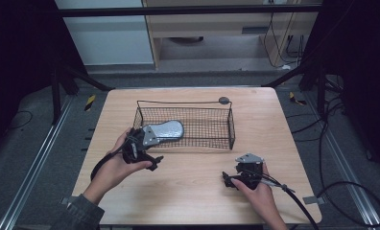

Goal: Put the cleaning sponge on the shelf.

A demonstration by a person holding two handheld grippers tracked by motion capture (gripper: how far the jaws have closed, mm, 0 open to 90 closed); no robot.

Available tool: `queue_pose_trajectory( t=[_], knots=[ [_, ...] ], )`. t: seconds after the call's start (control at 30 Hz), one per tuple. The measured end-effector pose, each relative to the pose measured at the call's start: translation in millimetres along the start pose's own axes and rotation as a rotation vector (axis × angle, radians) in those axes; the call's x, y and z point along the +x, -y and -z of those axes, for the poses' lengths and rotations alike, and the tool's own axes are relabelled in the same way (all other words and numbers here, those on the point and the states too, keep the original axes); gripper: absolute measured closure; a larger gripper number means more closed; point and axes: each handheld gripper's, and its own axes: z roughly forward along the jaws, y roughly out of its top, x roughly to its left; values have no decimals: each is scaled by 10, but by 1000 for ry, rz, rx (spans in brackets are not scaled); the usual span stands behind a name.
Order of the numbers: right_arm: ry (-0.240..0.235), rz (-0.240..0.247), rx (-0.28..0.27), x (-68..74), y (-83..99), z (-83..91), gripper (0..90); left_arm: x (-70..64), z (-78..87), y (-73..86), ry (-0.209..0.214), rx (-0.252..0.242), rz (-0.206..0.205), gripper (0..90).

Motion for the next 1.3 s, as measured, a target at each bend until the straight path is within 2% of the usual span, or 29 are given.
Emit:
queue_pose_trajectory(
  t=[0.27, 0.33, 0.47, 0.57, 0.77, 0.83, 0.97, 1.07, 1.13, 1.3],
  knots=[
    [0, 1, 0, 0, 1, 2, 4, -294, -117, 201, 52, 10, 33, 53],
    [0, 1, 0, 1, 1, 2, 4, -334, -155, 256, 50, 10, 45, 52],
    [0, 0, 0, 1, 1, 2, 4, -390, -259, 405, 73, 17, 80, 48],
    [0, 1, 0, 1, 2, 3, 4, -408, -314, 520, 50, 48, 82, 48],
    [1, 3, 1, 0, 3, 3, 4, -311, -383, 763, 22, 61, 176, 46],
    [1, 3, 1, 0, 3, 3, 4, -266, -417, 854, 1, 57, 221, 47],
    [1, 3, 1, 0, 3, 3, 4, -162, -496, 995, -6, 48, 317, 44],
    [1, 3, 1, 0, 3, 3, 4, -95, -527, 1058, -17, 44, 341, 40],
    [1, 2, 1, 0, 3, 3, 4, -54, -554, 1107, -17, 38, 364, 34],
    [1, 3, 1, 0, 3, 3, 4, 57, -604, 1234, 33, -11, 439, 0]
  ],
)
